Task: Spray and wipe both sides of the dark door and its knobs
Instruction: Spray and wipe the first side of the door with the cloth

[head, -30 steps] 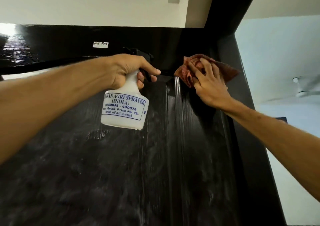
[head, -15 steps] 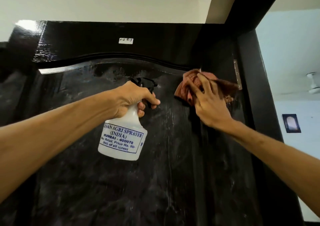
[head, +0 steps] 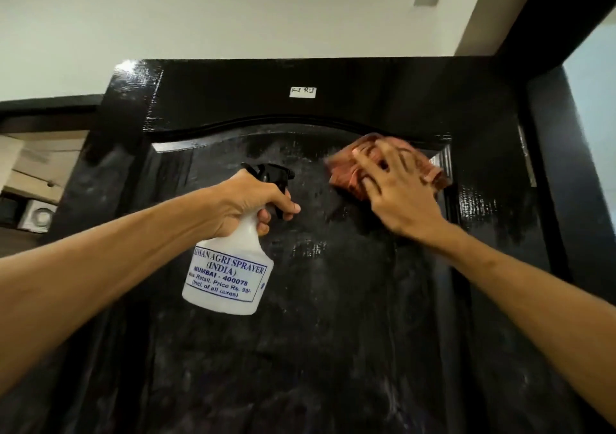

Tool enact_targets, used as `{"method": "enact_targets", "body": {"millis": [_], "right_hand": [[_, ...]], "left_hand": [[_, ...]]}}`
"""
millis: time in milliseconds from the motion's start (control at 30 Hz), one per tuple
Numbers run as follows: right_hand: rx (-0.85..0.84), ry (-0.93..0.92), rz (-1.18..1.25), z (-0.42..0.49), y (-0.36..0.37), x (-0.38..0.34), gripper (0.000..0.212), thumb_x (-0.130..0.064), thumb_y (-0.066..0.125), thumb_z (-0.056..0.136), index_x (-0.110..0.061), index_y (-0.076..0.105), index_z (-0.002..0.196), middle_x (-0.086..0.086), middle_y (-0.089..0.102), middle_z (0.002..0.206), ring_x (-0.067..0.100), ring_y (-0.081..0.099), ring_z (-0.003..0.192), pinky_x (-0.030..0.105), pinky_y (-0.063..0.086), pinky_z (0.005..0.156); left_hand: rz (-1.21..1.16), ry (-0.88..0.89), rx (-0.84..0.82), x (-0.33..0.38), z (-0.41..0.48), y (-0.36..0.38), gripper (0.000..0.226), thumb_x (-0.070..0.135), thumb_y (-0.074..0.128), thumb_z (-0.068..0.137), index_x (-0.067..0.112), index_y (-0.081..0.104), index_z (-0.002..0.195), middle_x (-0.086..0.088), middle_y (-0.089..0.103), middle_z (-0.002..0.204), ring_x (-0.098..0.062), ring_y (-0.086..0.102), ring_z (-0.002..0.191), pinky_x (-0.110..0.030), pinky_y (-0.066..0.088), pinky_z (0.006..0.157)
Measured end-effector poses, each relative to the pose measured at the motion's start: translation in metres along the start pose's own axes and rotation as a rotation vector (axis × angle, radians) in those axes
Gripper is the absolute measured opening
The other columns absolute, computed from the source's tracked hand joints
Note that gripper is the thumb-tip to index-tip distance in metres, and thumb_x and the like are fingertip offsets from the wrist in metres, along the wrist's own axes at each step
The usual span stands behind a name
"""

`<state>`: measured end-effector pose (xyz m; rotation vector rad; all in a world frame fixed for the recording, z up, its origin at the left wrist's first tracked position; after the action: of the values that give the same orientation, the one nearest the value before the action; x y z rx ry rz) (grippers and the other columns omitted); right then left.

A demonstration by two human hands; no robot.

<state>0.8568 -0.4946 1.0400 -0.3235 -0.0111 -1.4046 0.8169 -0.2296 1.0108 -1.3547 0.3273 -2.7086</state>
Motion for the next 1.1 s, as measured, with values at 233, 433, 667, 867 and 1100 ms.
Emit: {"method": "enact_targets", "body": {"millis": [233,433,667,867,1100], "right_hand": [[-0.081,-0.360,-0.175,-0.021,0.044,-0.084,0.057,-0.043,0.031,0.100,-0.036,0.032,0.157,0.007,0.026,0.163,0.037,0.028,0.142,0.064,0.030,0.114],[-0.011,0.055,-0.017,0.052,0.032,-0.102,0.053,-0.040,0.032,0.106,-0.040,0.027,0.159,0.004,0.012,0.166,0.035,0.010,0.151,0.066,0.023,0.118],[-0.088,-0.457,-0.103,0.026,0.068,-0.192,0.053,-0.048,0.031,0.107,-0.046,0.021,0.159,0.001,0.019,0.167,0.032,0.022,0.147,0.057,0.023,0.118],[0.003,-0.155,-0.108,0.079,0.078,-0.231,0.060,-0.039,0.038,0.102,-0.036,0.024,0.160,0.008,0.016,0.163,0.036,0.014,0.148,0.061,0.012,0.123],[-0.074,-0.201,-0.082,0.109,0.075,-0.247,0.053,-0.047,0.033,0.106,-0.042,0.026,0.159,0.002,0.017,0.165,0.031,0.016,0.150,0.060,0.016,0.122]], "left_hand": [[-0.006,-0.031,0.050,-0.017,-0.010,-0.057,0.021,0.000,0.081,0.081,0.011,0.063,0.082,-0.013,0.068,0.076,-0.007,0.038,0.038,-0.020,0.037,0.038],[-0.036,-0.038,0.069,-0.027,-0.017,-0.102,0.020,0.000,0.081,0.082,0.010,0.064,0.085,-0.015,0.070,0.085,-0.007,0.039,0.037,-0.020,0.038,0.038],[-0.043,-0.071,0.131,-0.051,-0.018,-0.155,0.016,-0.001,0.085,0.077,0.001,0.071,0.086,-0.016,0.067,0.078,-0.011,0.039,0.042,-0.022,0.039,0.039],[-0.017,-0.069,0.172,-0.064,-0.014,-0.197,0.025,0.002,0.084,0.078,-0.001,0.072,0.099,-0.017,0.071,0.085,-0.011,0.042,0.043,-0.024,0.042,0.040],[0.050,-0.046,0.204,-0.073,-0.014,-0.239,0.022,0.008,0.086,0.076,0.002,0.074,0.093,-0.017,0.068,0.088,-0.014,0.044,0.046,-0.026,0.045,0.044]]}}
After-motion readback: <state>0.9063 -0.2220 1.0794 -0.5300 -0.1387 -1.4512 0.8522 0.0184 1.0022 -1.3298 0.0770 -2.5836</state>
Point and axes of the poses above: each hand's wrist, its own z-axis towards the middle knuckle, its own y-axis out of the palm, x = y × z, the point moved 1 cm from there along z, towards the middle knuckle
